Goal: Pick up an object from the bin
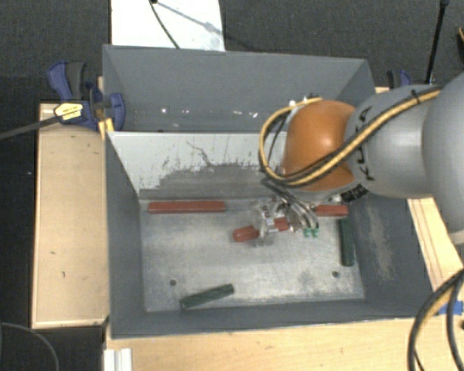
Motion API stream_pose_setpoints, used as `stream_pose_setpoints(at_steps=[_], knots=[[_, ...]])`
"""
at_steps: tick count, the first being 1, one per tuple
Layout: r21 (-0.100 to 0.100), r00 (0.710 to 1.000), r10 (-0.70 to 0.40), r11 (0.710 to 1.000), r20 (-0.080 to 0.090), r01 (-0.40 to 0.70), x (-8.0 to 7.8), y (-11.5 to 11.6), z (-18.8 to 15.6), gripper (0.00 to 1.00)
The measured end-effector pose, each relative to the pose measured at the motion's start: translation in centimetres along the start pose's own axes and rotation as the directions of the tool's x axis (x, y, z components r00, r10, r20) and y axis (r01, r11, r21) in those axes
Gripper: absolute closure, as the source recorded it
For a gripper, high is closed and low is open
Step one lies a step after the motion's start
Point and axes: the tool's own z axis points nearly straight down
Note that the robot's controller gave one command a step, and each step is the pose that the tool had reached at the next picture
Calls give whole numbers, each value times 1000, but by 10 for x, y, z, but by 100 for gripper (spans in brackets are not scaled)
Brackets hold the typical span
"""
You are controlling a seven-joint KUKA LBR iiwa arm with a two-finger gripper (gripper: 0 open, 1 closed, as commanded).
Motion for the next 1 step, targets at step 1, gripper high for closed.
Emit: stream_pose_setpoints(at_steps=[1], knots=[[1, 1000, 2, 1000, 10, -2, 17, 2, -140, 100]])
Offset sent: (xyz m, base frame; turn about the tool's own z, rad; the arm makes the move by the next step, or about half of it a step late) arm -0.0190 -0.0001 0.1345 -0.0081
